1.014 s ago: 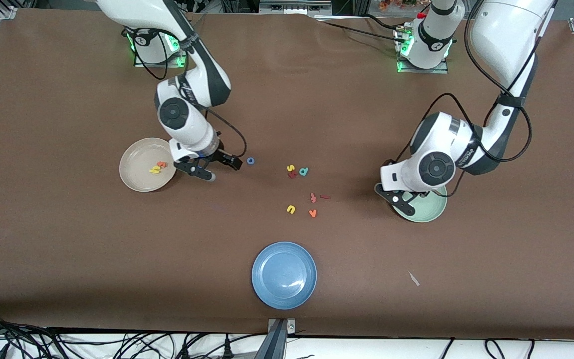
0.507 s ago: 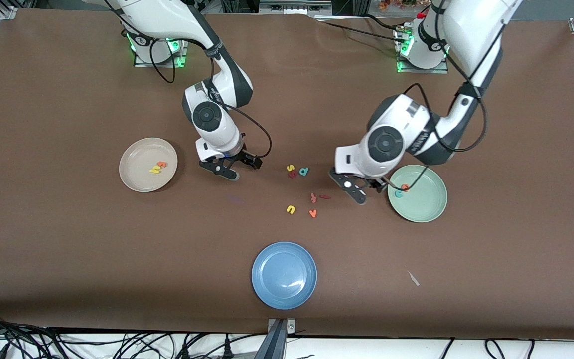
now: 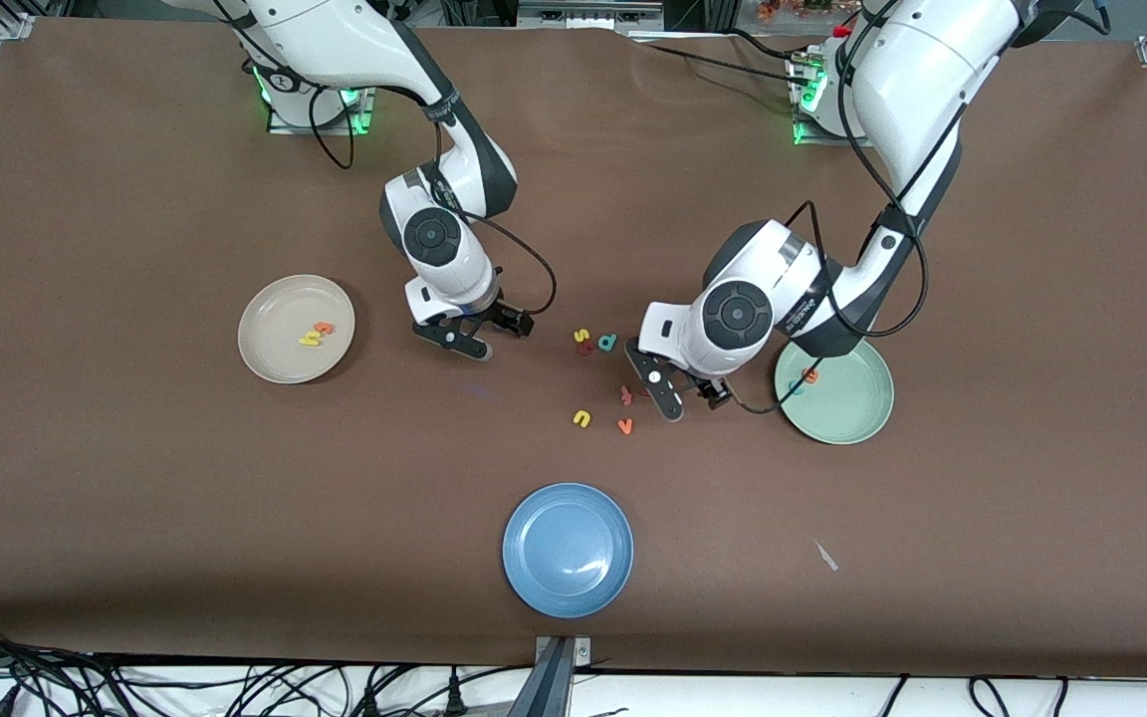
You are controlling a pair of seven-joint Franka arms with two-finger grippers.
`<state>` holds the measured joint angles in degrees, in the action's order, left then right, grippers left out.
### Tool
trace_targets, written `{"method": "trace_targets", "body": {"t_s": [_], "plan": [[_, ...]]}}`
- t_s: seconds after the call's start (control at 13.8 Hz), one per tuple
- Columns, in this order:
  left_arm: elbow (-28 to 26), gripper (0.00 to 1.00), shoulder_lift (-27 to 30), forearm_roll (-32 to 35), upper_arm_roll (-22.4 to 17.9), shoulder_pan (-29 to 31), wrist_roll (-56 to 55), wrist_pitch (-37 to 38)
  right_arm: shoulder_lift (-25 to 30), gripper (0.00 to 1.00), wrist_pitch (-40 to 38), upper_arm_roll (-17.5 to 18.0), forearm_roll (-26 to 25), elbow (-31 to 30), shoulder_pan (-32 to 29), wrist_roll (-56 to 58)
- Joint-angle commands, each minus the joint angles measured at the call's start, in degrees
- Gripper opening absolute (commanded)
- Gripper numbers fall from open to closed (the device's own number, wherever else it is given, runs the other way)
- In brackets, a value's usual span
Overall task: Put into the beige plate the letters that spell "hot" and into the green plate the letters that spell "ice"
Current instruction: 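Grasp the blue o with the right gripper while the left gripper grasps pink letter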
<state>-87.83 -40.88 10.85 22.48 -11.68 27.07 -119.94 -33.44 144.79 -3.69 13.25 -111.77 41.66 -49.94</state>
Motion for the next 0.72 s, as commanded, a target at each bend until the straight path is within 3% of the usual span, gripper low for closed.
{"method": "trace_targets", "body": {"t_s": [0.0, 0.29, 0.65], "plan": [[2.22, 0.99, -2.54, 1.81, -0.07, -1.32, 6.05, -3.09, -1.19, 0.81, -0.03, -0.27, 0.55, 1.99, 0.61, -0.51], [1.96, 0.92, -4.90, 7.77, -0.16, -2.90, 6.42, -7.14, -1.19, 0.55, -0.12, -0.27, 0.47, 2.00, 0.70, 0.28], [1.78, 0.78, -7.20, 11.83, -0.07, -3.88, 7.65, -12.16, -1.19, 0.48, -0.21, -0.27, 0.55, 1.47, 1.40, 0.02]]}}
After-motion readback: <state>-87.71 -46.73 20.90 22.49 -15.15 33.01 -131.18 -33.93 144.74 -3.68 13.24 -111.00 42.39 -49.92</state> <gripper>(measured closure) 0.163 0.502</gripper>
